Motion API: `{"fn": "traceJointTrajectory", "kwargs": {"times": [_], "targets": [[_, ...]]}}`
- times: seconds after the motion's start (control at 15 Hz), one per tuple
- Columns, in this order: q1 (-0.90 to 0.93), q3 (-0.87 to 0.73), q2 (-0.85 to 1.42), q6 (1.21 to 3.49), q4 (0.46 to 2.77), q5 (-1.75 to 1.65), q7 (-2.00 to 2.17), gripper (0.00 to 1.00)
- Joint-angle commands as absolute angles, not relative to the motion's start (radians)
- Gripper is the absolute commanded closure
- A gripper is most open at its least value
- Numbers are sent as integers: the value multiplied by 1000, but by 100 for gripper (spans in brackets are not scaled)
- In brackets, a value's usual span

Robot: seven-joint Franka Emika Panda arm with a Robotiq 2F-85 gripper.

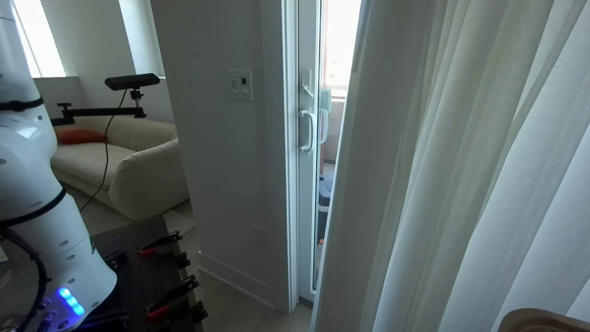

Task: Pull the blinds to the right, switch off the light, then pull the blinds to the left

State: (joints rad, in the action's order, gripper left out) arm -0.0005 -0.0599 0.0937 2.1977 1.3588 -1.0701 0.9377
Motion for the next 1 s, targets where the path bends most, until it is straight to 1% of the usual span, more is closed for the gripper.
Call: {"fn": "traceJointTrajectory", "kwargs": {"times": [0.0,0.2,0.53,0.93], "targets": [[6,-46,-113,2257,1606,-1059,887,98],[36,-25,-245,2264,1757,-1065,867,98],[44,87,-465,2247,1993,-1054,874,98],[116,187,-606,2232,2123,-966,826,98]]}}
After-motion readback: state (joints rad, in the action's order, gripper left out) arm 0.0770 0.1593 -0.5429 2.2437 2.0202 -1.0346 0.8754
